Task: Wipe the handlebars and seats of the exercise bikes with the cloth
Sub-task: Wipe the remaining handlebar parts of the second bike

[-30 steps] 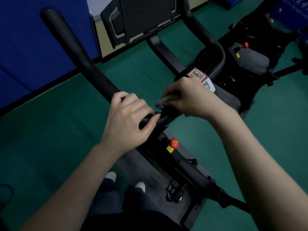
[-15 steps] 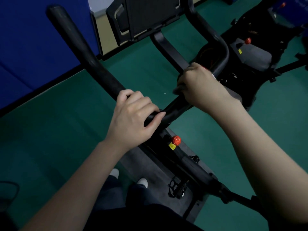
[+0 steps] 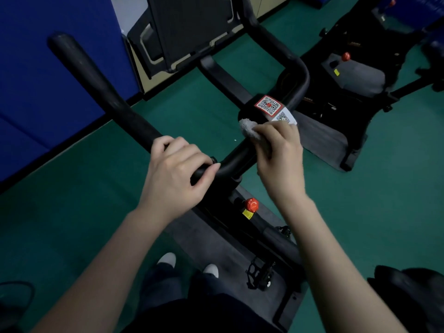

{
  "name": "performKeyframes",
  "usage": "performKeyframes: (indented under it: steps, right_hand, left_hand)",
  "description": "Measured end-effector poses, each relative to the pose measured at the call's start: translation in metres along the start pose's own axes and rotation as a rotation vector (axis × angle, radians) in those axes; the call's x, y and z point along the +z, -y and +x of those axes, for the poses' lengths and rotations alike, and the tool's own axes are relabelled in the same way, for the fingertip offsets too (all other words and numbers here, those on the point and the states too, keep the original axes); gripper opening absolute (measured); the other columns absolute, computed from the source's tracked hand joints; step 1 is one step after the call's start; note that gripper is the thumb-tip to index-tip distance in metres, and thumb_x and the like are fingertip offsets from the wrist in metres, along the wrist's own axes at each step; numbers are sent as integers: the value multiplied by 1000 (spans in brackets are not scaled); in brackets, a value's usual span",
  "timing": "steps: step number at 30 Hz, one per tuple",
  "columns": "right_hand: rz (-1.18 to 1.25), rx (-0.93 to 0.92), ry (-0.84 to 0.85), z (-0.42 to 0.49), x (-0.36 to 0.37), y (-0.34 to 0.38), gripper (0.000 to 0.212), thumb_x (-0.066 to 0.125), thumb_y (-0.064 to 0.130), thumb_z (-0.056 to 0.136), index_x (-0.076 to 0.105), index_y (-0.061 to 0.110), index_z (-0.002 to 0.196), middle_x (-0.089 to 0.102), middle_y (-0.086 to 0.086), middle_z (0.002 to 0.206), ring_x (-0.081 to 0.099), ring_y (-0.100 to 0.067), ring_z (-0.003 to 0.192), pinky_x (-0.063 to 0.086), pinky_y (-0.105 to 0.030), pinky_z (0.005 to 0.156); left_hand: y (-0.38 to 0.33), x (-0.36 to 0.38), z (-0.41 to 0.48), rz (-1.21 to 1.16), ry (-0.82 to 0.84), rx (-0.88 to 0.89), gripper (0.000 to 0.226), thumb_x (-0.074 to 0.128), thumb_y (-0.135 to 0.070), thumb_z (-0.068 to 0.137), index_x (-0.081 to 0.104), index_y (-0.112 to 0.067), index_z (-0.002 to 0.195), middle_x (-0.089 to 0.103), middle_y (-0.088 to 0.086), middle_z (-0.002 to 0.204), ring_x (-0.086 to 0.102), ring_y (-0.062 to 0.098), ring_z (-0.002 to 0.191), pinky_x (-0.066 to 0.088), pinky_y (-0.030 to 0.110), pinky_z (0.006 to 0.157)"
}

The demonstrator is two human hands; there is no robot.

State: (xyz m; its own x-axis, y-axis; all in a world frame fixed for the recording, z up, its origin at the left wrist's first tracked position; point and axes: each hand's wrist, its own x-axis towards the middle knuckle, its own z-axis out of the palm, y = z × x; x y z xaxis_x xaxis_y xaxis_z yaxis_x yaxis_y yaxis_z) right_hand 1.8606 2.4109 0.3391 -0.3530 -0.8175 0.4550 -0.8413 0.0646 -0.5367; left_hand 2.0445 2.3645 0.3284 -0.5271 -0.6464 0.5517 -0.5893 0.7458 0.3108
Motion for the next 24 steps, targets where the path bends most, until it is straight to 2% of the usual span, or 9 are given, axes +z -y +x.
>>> performKeyframes:
  steps: [4,8,11,15,18,24]
  right_hand:
    - [165,195,-143,-23,8,-7,12,61,2,88,66,4,99,60,-8,95,56,-25,91,40,-24,80]
    - [282,377,-73,-39,4,-13,4,63,10,88,67,11,89,66,-3,84,60,-15,81,45,-26,72]
    - [316,473,-72,-51,-8,-16,5,66,14,86,68,16,83,68,3,80,61,-10,77,45,-22,69]
    - [324,562,-131,-73,-20,-13,9,67,16,85,66,22,79,67,8,77,60,-4,74,42,-11,64]
    - [313,623,-158,-95,-25,-6,9,68,20,86,65,24,78,67,10,76,60,-1,72,41,-9,62]
    - [196,733,-260,-151,-40,11,12,68,19,86,64,26,78,68,8,78,60,-3,74,38,-5,64]
  left_hand:
    - [-4,-4,0,0,50,-6,27,55,-32,92,71,-13,80,66,-4,78,59,20,79,30,33,91]
    - [-12,-7,-1,19,102,9,30,52,-33,94,73,-12,92,67,-2,85,60,20,82,31,34,92]
    - [-20,-9,-1,17,115,45,29,52,-31,94,72,-11,102,66,0,93,60,21,86,34,34,91]
    - [-30,-12,-2,-15,110,148,26,56,-27,92,70,-10,106,65,3,101,60,22,93,35,34,91]
    - [-38,-11,-6,-63,142,262,24,58,-25,92,70,-11,106,65,2,103,59,20,96,35,33,92]
    - [-46,-5,-21,-222,338,415,25,56,-23,91,68,-7,106,66,4,101,61,25,93,43,37,86]
